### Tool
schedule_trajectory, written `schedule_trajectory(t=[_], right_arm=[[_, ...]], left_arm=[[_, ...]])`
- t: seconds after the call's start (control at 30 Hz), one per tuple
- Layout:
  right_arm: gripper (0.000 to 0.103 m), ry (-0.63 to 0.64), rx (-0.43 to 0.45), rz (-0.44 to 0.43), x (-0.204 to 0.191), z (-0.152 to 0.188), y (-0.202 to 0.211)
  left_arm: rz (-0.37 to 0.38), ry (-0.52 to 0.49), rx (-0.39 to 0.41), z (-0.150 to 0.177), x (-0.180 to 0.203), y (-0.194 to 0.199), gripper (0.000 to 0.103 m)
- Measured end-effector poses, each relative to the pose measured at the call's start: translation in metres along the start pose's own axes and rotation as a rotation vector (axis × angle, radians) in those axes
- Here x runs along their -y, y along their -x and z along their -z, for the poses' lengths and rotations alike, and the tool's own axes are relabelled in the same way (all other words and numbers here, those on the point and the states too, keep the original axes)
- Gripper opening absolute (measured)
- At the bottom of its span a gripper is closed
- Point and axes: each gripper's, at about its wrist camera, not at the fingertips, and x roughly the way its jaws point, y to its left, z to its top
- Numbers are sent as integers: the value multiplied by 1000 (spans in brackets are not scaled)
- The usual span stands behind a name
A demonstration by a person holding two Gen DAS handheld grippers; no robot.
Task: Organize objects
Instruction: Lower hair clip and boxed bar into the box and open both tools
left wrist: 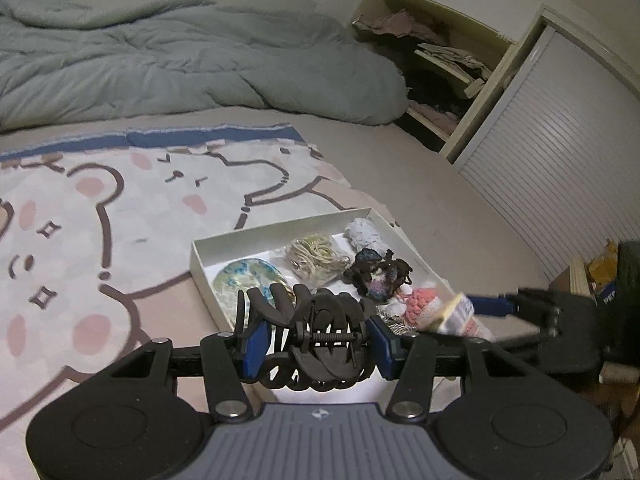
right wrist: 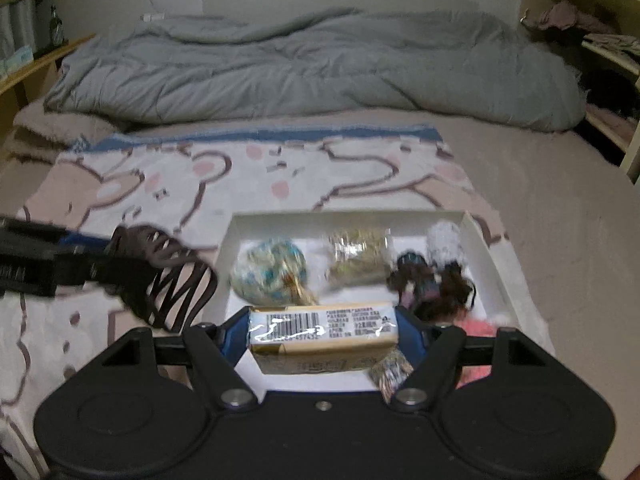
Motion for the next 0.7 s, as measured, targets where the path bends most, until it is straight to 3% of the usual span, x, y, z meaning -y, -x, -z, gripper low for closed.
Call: schedule_trajectory(t=[0.37, 0.7], right_arm=[[74, 14, -181, -99, -1, 25, -28], [74, 6, -287, -93, -14, 29, -57]], left_arm=[[39, 139, -27, 4, 0, -44, 53], [26, 247, -74, 13, -9, -86, 53]])
